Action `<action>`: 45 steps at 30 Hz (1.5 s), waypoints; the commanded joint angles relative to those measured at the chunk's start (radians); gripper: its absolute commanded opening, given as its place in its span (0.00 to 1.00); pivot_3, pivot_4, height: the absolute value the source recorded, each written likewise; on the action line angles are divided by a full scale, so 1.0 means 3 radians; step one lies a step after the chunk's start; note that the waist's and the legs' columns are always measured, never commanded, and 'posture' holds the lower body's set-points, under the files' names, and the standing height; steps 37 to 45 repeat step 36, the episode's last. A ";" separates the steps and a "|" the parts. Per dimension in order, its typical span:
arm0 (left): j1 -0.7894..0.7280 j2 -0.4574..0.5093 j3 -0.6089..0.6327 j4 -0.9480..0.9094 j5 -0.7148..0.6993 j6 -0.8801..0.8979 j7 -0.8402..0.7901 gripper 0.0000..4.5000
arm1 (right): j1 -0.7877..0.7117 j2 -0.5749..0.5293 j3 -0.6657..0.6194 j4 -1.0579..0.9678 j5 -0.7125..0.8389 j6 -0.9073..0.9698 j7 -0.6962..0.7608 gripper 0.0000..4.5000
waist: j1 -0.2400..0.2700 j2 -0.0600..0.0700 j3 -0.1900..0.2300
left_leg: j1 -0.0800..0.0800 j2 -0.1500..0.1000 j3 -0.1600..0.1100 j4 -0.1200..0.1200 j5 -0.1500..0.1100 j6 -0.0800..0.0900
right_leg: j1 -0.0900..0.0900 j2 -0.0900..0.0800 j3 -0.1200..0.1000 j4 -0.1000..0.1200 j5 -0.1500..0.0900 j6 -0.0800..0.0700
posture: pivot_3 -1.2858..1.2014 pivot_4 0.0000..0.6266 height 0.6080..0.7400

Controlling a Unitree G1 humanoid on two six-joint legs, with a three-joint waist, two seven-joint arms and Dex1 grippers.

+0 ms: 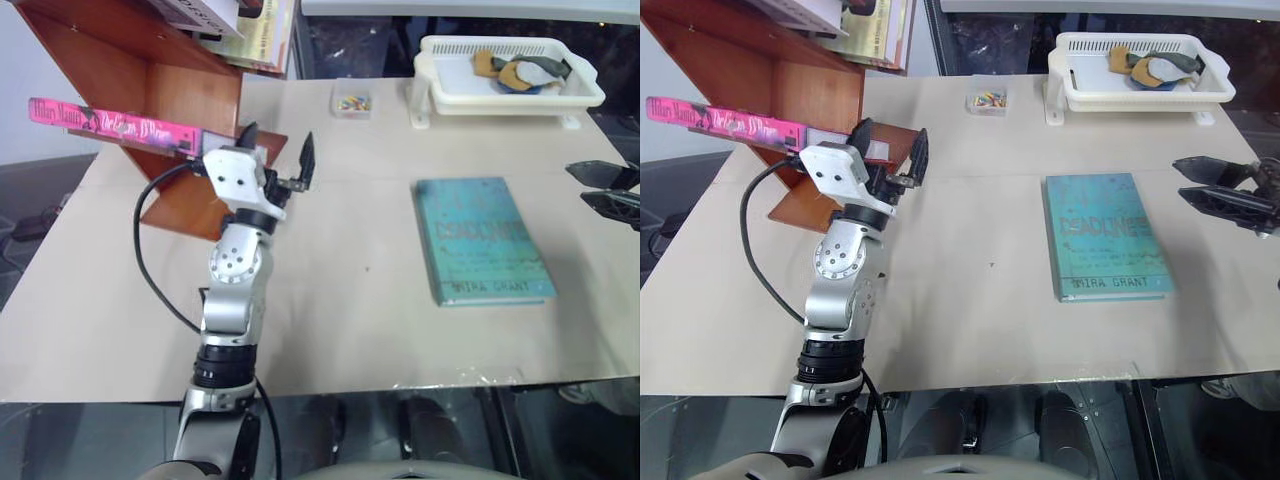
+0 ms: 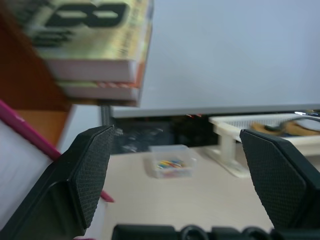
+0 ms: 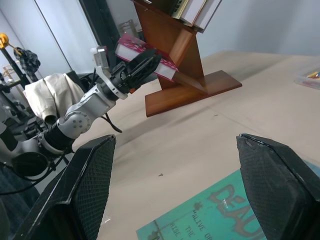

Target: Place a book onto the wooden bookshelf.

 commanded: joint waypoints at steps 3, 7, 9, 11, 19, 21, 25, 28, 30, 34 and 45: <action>-0.0083 0.0028 0.0120 0.0045 0.0032 -0.0119 0.0063 0.99 | 0.0002 -0.0036 -0.0153 -0.0069 -0.0006 0.0001 0.0182 0.87 | -0.0015 0.0000 0.0000 | 0.0001 0.0001 0.0000 -0.0001 0.0000 0.0001 | 0.0000 0.0002 0.0000 0.0001 0.0000 0.0000 | 0.52 0.24 1.00; 0.0102 0.0171 -0.0086 -0.0120 -0.0054 -0.0033 -0.0349 0.99 | 0.0035 -0.0015 -0.0167 -0.0085 -0.0015 0.0001 0.0182 0.87 | -0.0016 0.0001 0.0000 | 0.0002 0.0003 0.0000 -0.0003 0.0000 0.0001 | 0.0000 0.0004 0.0000 0.0001 0.0000 0.0000 | 0.52 0.24 1.00; 0.0209 0.0264 -0.0167 -0.0202 -0.0105 -0.0011 -0.0559 0.99 | 0.0074 -0.0003 -0.0180 -0.0111 -0.0009 -0.0001 0.0182 0.87 | -0.0009 0.0001 0.0000 | 0.0001 0.0002 0.0000 -0.0003 0.0000 0.0000 | 0.0000 0.0003 0.0000 0.0000 0.0000 0.0000 | 0.52 0.24 1.00; 0.0368 0.0403 -0.0248 -0.0293 -0.0200 0.0154 -0.0828 0.99 | 0.0162 -0.0003 -0.0186 -0.0143 -0.0017 -0.0025 0.0182 0.87 | -0.0004 0.0001 0.0000 | 0.0000 0.0000 0.0000 -0.0003 0.0000 0.0000 | 0.0000 0.0000 0.0000 -0.0002 0.0000 0.0000 | 0.52 0.24 1.00; 0.1134 0.0997 -0.0177 -0.0694 -0.0722 0.1046 -0.1520 0.99 | 0.0857 0.0014 -0.0192 -0.0271 -0.0347 -0.0441 0.0182 0.87 | -0.0012 0.0002 -0.0001 | -0.0001 0.0001 -0.0007 -0.0008 -0.0003 0.0004 | 0.0002 -0.0001 -0.0006 -0.0011 0.0000 0.0000 | 0.52 0.24 1.00; 0.1282 0.1110 -0.0107 -0.0835 -0.0837 0.1197 -0.1582 0.99 | 0.1079 0.0077 -0.0276 -0.0327 -0.0448 -0.0548 0.0169 0.87 | -0.0013 0.0003 -0.0002 | 0.0000 0.0002 -0.0008 -0.0009 -0.0005 0.0009 | 0.0002 -0.0001 -0.0006 -0.0012 0.0000 0.0000 | 0.52 0.24 1.00; 0.1669 0.1276 0.0034 -0.1089 -0.1010 0.1351 -0.1720 0.99 | 0.1631 0.0233 -0.0510 -0.0470 -0.0622 -0.0790 0.0049 0.87 | -0.0010 0.0005 -0.0003 | 0.0002 0.0002 -0.0008 -0.0010 -0.0007 0.0010 | 0.0005 -0.0003 -0.0006 -0.0013 0.0000 0.0000 | 0.52 0.24 1.00; 0.1947 0.1306 0.0140 -0.1256 -0.1118 0.1399 -0.1760 0.99 | 0.1940 0.0334 -0.0711 -0.0472 -0.0710 -0.0904 -0.0043 0.87 | -0.0012 0.0007 -0.0005 | 0.0003 0.0002 -0.0009 -0.0011 -0.0007 0.0010 | 0.0007 -0.0004 -0.0006 -0.0014 0.0000 0.0000 | 0.52 0.24 1.00; 0.2095 0.1316 0.0212 -0.1342 -0.1151 0.1420 -0.1751 0.99 | 0.2089 0.0381 -0.0812 -0.0446 -0.0818 -0.1047 -0.0097 0.87 | -0.0012 0.0009 -0.0005 | 0.0003 0.0002 -0.0009 -0.0012 -0.0008 0.0011 | 0.0007 -0.0004 -0.0006 -0.0016 0.0000 0.0000 | 0.52 0.24 1.00; 0.2311 0.1334 0.0350 -0.1524 -0.1224 0.1425 -0.1762 0.99 | 0.2106 0.0444 -0.0952 -0.0268 -0.0971 -0.1300 -0.0172 0.87 | -0.0024 0.0012 -0.0008 | 0.0008 0.0004 -0.0009 -0.0013 -0.0008 0.0011 | 0.0012 -0.0004 -0.0005 -0.0016 0.0000 -0.0001 | 0.52 0.24 1.00; 0.2383 0.1338 0.0393 -0.1596 -0.1261 0.1444 -0.1759 0.99 | 0.2022 0.0460 -0.0976 -0.0105 -0.1031 -0.1412 -0.0150 0.87 | -0.0027 0.0013 -0.0009 | 0.0012 0.0006 -0.0008 -0.0013 -0.0008 0.0011 | 0.0018 -0.0003 -0.0005 -0.0019 0.0000 -0.0001 | 0.52 0.24 1.00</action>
